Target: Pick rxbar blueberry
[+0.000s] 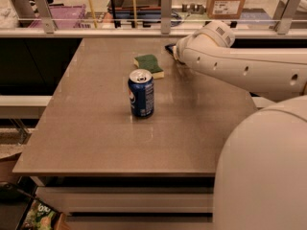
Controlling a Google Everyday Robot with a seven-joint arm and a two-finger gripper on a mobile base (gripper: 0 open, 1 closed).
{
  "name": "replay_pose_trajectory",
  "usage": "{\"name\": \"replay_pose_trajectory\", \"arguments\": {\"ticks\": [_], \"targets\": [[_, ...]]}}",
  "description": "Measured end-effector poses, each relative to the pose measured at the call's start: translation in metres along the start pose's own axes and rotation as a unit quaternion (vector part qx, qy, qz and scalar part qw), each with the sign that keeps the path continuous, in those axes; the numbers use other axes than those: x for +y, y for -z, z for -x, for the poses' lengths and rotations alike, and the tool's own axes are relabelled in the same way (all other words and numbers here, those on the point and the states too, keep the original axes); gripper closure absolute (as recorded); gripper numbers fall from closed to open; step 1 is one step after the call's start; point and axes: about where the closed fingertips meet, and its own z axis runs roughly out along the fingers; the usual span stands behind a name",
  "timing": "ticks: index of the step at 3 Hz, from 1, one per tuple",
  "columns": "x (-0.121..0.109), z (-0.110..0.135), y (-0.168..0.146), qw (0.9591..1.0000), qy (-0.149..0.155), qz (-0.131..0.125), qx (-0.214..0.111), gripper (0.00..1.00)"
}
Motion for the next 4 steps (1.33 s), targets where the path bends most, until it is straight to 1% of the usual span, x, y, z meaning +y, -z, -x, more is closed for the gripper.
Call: {"name": "replay_pose_trajectory", "arguments": {"ticks": [1,2,3,4], "targets": [[0.0007,0.0003,0.0001,1.0,0.0,0.0,0.0,0.84],[0.0014,0.0007,0.0003,1.0,0.001,0.001,0.0,1.0],[0.0014,0.0007,0.0003,1.0,0.001,0.001,0.0,1.0],[0.0022,0.0011,0.0004,1.0,0.001,0.001,-0.001,0.82]]}}
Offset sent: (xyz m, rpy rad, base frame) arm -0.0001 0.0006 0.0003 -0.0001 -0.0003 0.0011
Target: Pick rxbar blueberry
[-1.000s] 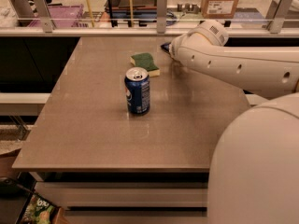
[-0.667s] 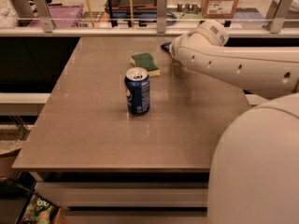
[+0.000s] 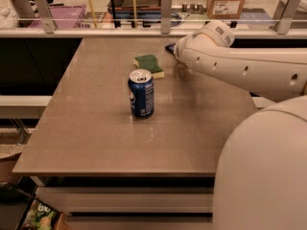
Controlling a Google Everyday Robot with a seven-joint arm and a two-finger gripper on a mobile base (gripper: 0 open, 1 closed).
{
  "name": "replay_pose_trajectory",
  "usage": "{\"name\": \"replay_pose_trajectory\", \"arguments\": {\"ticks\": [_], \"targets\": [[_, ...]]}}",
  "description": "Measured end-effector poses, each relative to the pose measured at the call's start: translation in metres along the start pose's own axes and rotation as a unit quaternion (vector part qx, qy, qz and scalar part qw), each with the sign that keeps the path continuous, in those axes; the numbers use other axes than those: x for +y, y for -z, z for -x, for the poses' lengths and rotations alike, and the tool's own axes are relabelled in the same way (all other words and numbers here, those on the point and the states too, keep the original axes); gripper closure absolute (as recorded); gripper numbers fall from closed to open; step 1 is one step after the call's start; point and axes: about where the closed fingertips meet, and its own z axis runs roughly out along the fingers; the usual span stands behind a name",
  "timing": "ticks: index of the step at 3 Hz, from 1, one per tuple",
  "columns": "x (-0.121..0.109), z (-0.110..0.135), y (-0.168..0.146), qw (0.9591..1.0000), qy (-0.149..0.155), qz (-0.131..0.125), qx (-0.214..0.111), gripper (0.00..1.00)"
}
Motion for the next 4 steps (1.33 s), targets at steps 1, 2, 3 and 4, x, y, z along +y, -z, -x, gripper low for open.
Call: {"name": "replay_pose_trajectory", "arguments": {"ticks": [1,2,3,4], "targets": [[0.0007,0.0004,0.0001,1.0,0.0,0.0,0.0,0.58],[0.0014,0.0008,0.0003,1.0,0.001,0.001,0.0,0.36],[0.0022,0.0011,0.0004,1.0,0.001,0.001,-0.001,0.12],[0.0028,0.0015,0.0005,1.0,0.001,0.002,-0.001,0.0]]}}
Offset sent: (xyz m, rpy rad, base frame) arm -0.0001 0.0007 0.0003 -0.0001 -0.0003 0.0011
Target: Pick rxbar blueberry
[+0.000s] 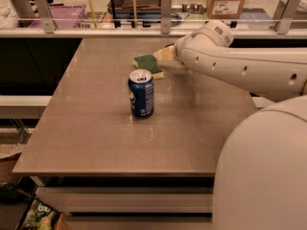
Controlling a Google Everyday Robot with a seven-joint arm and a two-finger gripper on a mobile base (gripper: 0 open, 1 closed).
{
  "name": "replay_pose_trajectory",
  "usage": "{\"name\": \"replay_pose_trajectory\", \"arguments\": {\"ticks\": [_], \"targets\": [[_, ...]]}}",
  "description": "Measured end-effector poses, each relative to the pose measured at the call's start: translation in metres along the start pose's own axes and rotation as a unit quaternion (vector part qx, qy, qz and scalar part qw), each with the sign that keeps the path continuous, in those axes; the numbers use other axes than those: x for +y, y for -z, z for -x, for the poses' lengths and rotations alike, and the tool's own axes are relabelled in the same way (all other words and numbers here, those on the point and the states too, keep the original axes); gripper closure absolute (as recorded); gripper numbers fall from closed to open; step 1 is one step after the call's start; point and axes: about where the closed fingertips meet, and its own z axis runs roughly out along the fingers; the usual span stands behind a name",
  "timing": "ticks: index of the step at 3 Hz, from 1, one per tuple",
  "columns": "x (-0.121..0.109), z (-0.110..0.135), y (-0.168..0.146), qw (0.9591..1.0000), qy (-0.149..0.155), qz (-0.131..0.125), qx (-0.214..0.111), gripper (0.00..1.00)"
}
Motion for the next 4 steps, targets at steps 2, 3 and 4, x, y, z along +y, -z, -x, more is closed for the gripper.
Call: {"name": "replay_pose_trajectory", "arguments": {"ticks": [2,3,4], "targets": [[-0.003,0.002,0.009,0.9999,0.008,-0.001,0.006,0.0],[-0.015,0.012,0.027,0.9999,0.011,-0.006,0.004,0.0],[-0.03,0.027,0.047,0.9999,0.002,-0.004,-0.014,0.0]]}}
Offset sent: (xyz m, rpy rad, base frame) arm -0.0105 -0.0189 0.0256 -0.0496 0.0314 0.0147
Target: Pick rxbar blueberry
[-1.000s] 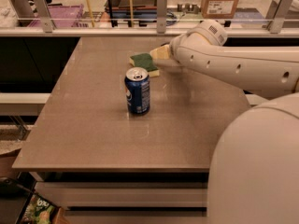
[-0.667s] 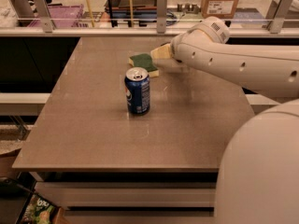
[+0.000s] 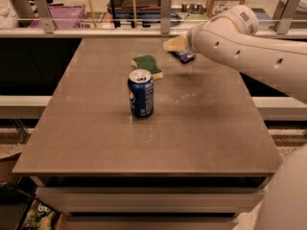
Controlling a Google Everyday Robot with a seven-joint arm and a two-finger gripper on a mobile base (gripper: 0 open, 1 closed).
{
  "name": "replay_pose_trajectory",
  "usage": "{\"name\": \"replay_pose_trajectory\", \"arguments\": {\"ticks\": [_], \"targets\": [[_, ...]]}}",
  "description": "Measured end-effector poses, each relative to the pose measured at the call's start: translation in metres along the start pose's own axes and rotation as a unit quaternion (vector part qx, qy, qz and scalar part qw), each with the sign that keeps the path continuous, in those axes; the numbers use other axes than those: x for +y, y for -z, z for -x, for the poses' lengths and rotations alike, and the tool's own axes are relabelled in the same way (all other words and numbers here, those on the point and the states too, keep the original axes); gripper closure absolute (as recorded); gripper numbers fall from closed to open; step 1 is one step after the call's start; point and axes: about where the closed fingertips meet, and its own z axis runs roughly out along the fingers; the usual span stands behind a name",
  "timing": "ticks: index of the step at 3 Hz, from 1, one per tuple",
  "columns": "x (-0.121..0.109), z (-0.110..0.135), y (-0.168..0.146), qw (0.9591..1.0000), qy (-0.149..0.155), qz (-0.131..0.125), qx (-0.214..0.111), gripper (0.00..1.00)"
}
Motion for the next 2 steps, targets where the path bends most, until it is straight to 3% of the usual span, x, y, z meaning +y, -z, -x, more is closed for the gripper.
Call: {"name": "replay_pose_trajectory", "arguments": {"ticks": [2], "targets": [[-0.041,0.04,0.05,0.997,-0.029,0.002,-0.072,0.0]]}}
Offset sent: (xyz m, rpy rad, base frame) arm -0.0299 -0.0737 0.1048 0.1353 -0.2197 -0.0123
